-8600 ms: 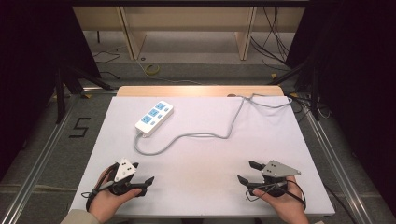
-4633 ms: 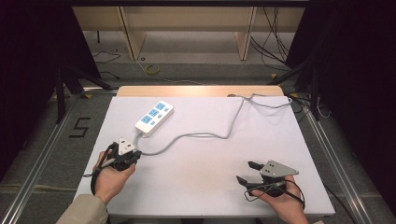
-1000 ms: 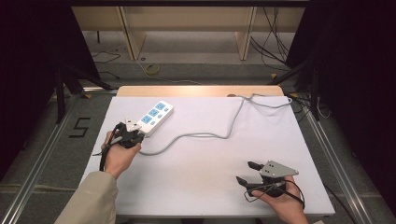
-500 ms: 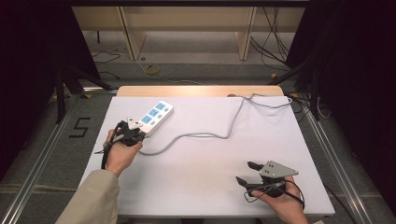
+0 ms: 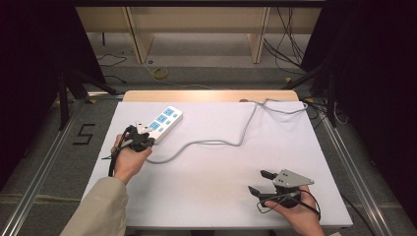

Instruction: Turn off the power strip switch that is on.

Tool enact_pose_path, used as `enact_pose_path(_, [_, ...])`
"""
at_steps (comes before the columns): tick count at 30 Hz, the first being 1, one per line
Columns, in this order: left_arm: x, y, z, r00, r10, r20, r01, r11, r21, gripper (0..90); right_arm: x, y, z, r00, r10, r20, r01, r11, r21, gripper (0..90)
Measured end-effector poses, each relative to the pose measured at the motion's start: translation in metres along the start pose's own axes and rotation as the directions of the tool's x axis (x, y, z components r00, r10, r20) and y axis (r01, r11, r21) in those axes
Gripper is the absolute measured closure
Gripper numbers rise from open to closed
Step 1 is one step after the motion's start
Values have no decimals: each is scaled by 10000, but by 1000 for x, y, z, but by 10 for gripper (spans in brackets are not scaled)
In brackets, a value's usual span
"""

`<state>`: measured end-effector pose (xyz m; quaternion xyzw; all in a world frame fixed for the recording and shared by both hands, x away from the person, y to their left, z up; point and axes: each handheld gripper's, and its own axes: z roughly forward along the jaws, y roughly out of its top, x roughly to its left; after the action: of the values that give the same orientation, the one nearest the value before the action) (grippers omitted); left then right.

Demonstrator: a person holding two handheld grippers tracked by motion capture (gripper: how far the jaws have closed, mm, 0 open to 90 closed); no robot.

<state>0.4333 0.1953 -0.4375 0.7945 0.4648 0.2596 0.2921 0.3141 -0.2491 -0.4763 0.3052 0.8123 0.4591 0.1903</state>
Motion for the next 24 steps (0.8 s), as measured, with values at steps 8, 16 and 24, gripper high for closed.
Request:
enact_pose_path(8, [0, 6, 5, 10000, -25, 54, 25, 10000, 67, 896, 0, 0, 0, 10000, 7, 8, -7, 10000, -21, 305])
enact_pose_path(16, [0, 12, 7, 10000, 46, 50, -46, 9999, 136, 897, 0, 0, 0, 10000, 20, -4, -20, 10000, -16, 306])
enact_pose_path(24, [2, 17, 9, 9999, -51, 96, 49, 9998, 167, 897, 0, 0, 0, 10000, 21, -13, -21, 10000, -27, 306])
